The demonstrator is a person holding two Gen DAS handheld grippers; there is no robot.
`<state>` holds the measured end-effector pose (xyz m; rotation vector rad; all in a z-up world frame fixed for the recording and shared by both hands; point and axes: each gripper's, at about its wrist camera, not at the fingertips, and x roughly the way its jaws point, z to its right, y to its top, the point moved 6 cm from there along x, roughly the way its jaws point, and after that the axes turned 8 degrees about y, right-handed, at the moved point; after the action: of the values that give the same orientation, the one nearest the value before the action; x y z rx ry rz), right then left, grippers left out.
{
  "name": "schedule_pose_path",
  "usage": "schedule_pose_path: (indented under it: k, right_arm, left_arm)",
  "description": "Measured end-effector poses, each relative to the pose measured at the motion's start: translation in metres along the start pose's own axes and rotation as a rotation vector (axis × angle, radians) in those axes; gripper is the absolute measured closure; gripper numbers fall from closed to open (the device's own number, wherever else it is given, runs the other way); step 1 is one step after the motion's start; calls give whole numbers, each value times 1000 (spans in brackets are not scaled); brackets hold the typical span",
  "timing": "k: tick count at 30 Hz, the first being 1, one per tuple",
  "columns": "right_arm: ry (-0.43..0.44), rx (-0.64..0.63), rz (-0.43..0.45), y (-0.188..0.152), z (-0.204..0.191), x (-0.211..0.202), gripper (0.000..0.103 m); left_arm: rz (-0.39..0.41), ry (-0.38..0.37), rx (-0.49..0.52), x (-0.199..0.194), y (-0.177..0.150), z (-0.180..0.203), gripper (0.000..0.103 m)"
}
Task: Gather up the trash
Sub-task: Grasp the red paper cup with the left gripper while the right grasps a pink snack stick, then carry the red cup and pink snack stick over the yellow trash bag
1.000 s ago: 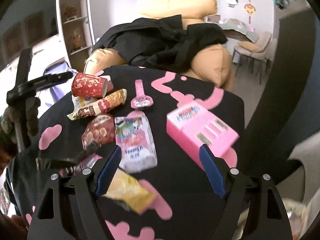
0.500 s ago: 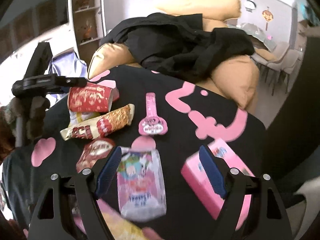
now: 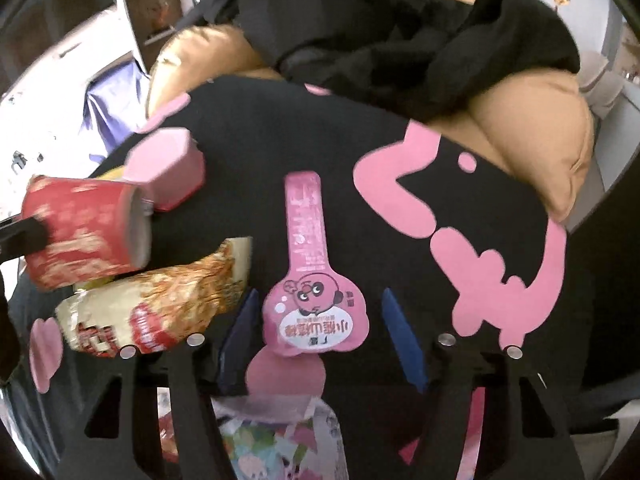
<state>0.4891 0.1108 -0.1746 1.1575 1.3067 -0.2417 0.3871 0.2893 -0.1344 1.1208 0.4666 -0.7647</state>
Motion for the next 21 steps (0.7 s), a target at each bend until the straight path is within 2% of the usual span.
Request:
schedule_pose_path:
  k: [1, 2, 7, 13, 21]
  right_arm:
    - [12, 12, -8, 0, 1, 3, 53]
    - [27, 26, -2, 0, 2, 3, 55]
    - [49, 25, 58, -4, -5, -26, 55]
    - [34, -8, 112, -39, -20, -83, 55]
    - [24, 20, 207, -90, -26, -150, 55]
  left_arm:
    - [2, -3, 5, -2, -3, -1, 40]
    - [3, -4, 8, -3, -5, -1, 40]
    - [11, 15, 14, -5, -8, 0, 40]
    - [41, 54, -11, -12, -5, 6, 44]
    - [166, 93, 76, -60, -11, 54, 45]
